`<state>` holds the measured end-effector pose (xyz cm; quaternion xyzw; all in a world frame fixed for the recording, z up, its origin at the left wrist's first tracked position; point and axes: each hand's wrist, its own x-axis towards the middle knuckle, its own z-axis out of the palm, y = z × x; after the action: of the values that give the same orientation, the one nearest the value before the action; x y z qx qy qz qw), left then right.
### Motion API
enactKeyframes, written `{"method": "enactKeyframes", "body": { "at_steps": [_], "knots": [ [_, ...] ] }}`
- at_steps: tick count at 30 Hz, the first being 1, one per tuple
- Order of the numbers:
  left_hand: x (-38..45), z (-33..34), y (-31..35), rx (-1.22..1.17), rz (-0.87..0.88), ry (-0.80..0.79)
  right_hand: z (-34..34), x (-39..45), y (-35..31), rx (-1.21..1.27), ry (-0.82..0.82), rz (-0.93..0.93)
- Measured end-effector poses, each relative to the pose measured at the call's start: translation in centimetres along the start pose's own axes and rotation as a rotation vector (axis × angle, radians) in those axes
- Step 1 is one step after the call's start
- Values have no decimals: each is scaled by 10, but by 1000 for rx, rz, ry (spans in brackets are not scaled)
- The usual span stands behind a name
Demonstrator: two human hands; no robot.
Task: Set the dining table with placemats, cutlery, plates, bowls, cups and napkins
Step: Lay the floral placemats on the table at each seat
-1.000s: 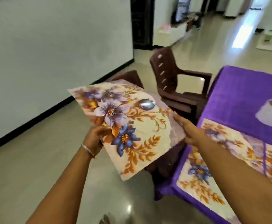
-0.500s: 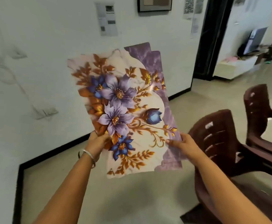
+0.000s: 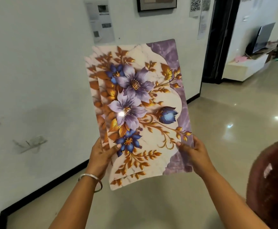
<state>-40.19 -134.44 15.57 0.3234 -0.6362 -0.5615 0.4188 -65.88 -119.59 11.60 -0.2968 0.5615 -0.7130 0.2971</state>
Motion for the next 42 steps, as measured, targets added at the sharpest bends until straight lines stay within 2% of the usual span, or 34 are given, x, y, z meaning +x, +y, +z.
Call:
{"method": "enactKeyframes", "body": {
  "at_steps": [6,12,18,24,28,31,38,42],
  "knots": [
    [165,51,-7,-10,71,22,-9,162,-11,-1,-46,-32],
    [306,107,-27,-40,18,-10,-36,290,-15,-102,-47,-29],
    [460,204,-66,-127,-24,-204,-95,424,0,-210,97,2],
    [629,315,-89,-183,-115,-448,-155,557,-17,-206,275,-55],
    [718,425,-94,-175,-123,-647,-211,624,-18,-177,499,-121],
    [754,514,-101,-147,-122,-754,-266,648,-19,-187,668,-142],
    [780,753,-123,-169,9,-996,-440,687,-31,-304,933,-212],
    [796,900,-130,-160,47,-1020,-552,714,-48,-385,1084,-220]
  ]
}}
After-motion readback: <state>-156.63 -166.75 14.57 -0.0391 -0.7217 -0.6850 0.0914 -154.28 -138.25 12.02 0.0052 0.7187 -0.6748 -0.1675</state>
